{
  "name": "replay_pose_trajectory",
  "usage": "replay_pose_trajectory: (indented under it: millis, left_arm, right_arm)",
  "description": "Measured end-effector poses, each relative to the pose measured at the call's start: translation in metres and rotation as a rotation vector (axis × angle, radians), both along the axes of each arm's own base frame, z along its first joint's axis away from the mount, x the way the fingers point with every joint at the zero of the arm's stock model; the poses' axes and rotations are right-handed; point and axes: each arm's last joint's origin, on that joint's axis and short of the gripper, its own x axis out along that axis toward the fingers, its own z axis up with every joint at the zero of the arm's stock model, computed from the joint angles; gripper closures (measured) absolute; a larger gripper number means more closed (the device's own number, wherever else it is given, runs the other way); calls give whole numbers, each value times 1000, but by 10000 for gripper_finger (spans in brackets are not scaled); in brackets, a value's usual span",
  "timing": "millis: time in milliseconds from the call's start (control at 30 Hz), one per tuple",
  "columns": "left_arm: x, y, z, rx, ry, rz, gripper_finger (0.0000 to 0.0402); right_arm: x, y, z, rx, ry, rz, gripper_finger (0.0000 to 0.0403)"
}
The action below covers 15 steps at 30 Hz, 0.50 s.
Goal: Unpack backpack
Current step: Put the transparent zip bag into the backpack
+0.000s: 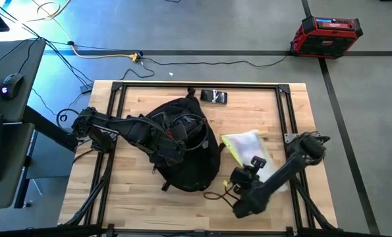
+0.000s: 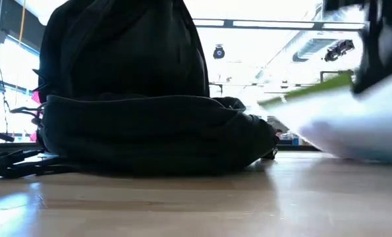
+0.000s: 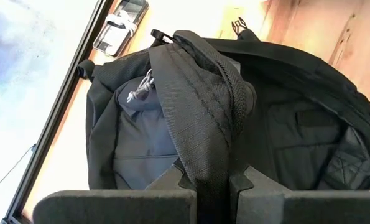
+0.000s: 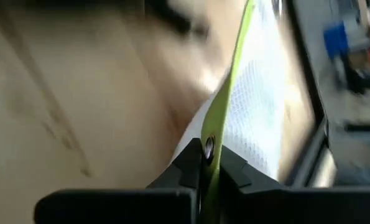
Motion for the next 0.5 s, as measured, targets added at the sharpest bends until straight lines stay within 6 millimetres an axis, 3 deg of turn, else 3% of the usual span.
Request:
replay_pose_trajectory:
  millis: [200,500]
  left_arm:
    - [0,0,0,-7,-13,16,402]
    - [6,3,0,0,-66,64,402]
  right_arm:
    - [-5,9,45,-35,-197,162,403]
    - [14,15,97,-146,-429,291,403]
